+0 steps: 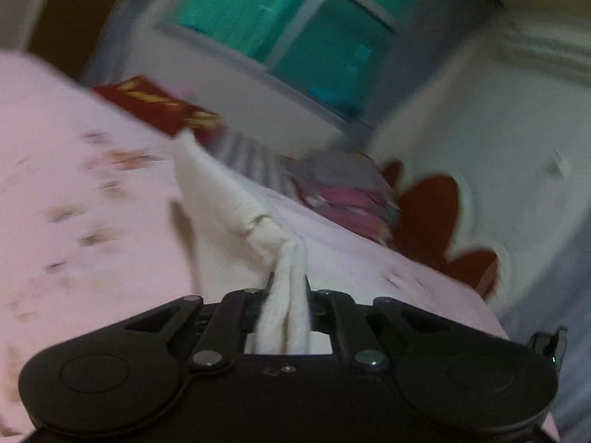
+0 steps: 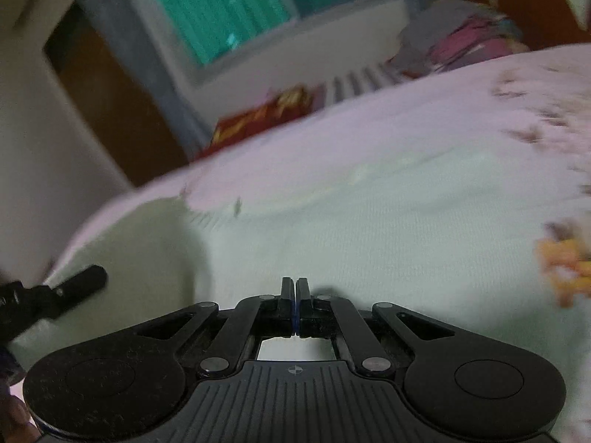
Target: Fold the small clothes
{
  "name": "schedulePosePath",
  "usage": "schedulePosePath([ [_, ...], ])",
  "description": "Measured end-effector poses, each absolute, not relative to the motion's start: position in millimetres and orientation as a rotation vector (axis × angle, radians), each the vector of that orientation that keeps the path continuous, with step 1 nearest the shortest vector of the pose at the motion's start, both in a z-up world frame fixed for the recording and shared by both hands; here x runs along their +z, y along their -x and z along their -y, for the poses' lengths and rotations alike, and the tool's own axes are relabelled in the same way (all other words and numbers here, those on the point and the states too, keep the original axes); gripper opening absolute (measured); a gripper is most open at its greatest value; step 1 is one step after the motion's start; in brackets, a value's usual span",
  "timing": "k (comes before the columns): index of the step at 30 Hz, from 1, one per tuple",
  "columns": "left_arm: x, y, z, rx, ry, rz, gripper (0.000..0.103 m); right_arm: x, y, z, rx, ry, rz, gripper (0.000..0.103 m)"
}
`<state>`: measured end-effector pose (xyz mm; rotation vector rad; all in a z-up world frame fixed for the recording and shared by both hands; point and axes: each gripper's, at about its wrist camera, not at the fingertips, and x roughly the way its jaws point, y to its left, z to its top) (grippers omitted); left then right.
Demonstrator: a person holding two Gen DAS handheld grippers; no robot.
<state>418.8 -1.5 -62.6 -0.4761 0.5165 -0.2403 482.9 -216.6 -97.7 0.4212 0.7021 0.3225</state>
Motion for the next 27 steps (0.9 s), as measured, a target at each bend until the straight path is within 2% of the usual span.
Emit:
schedulePosePath([
  [6, -62.8, -431.1, 102.0, -0.39, 0.35, -0.673, 0.008, -74.4, -451.5, 320.7, 0.189, -0.529, -0.627, 0.0],
  [8, -83.5, -437.5, 134.3, -0.477, 0.361, -0.797, 0.043, -71.3, -445.1, 349.9, 0.173, -0.565, -0.627, 0.0],
  [9, -90.6, -437.4, 147.5, -0.51, 0.352, -0.857, 0.043, -71.2, -443.5, 361.1, 0.173, -0.578, -0.632, 0.001],
  [10, -92.6, -433.8, 152.6, -0.53, 0.356, -0.868, 0.039, -71.1, -441.5, 371.4, 0.16, -0.586, -0.639, 0.007],
  [11, -91.2, -428.4, 149.5, -0.547, 0.381, -0.844, 0.039, -71.3, -438.7, 380.9, 0.146, -0.601, -0.645, 0.043],
  [12, -87.9, -425.6, 140.9, -0.544, 0.41, -0.819, 0.039, -69.8, -435.7, 388.9, 0.149, -0.617, -0.637, 0.069],
  [15, -74.9, -425.1, 103.8, -0.434, 0.415, -0.747, 0.037, -63.9, -425.7, 400.5, 0.183, -0.61, -0.618, 0.067],
  [16, -72.1, -427.0, 87.8, -0.385, 0.402, -0.723, 0.037, -64.0, -424.7, 401.1, 0.216, -0.629, -0.624, 0.062],
  [17, -69.0, -429.8, 76.3, -0.345, 0.396, -0.722, 0.037, -65.8, -426.0, 399.1, 0.257, -0.655, -0.634, 0.049],
  [18, -68.3, -435.2, 63.8, -0.307, 0.397, -0.726, 0.037, -66.8, -428.1, 395.7, 0.287, -0.666, -0.65, 0.047],
  [21, -76.2, -447.8, 35.4, -0.24, 0.356, -0.757, 0.037, -72.1, -436.6, 366.2, 0.38, -0.644, -0.696, 0.046],
  [27, -102.5, -462.8, 35.1, -0.237, 0.333, -0.845, 0.034, -90.3, -460.2, 331.1, 0.395, -0.597, -0.79, 0.046],
])
